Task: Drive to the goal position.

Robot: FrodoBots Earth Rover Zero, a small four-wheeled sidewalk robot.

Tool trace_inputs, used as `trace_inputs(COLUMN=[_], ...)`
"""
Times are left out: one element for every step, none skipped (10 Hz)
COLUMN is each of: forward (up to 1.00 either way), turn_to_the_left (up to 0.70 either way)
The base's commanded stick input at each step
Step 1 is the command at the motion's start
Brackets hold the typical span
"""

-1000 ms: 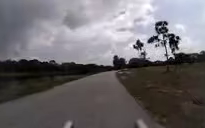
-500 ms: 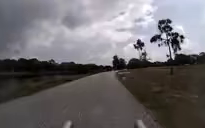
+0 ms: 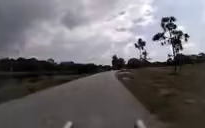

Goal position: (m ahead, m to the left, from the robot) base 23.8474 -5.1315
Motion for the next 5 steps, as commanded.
trace_inputs(forward=[0.85,0.85,0.85,0.85,0.85], turn_to_the_left=[0.0,0.0,0.0,0.0,0.0])
